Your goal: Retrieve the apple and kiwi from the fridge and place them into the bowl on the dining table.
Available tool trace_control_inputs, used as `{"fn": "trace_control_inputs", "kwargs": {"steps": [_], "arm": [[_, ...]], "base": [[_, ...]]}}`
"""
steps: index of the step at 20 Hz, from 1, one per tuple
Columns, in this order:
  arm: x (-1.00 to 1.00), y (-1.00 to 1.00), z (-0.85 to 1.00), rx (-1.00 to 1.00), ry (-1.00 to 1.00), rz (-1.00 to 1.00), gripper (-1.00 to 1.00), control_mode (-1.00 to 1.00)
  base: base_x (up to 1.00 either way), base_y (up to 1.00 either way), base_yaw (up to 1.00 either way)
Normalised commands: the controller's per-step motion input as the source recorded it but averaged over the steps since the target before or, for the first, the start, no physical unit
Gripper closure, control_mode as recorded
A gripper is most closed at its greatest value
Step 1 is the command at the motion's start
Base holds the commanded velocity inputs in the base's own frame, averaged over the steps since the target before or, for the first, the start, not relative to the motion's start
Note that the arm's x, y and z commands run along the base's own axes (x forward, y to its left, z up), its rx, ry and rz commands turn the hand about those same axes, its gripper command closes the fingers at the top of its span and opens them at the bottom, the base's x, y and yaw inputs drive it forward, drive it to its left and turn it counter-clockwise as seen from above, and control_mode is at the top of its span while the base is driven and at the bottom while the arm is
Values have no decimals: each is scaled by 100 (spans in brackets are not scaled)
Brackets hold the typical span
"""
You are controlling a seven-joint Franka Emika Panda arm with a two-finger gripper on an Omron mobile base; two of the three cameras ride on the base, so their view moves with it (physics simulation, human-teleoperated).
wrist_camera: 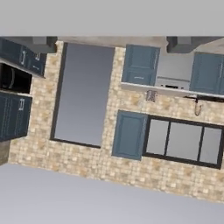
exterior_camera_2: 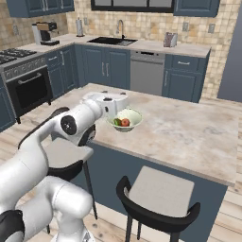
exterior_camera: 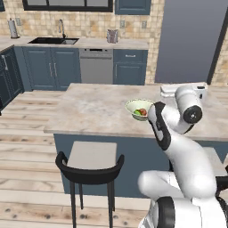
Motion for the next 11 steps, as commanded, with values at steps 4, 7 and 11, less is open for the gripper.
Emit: {"fn": "trace_control_inputs", "kwargs": {"steps": [4,7,11], "arm": [[-40,0,90,-15,2,-12,-100,-100],[-33,14,56,-16,10,-12,-100,-100],[-5,29,-10,-16,16,-5,-100,-100]], "base": [[0,0,0],[0,0,0],[0,0,0]]}}
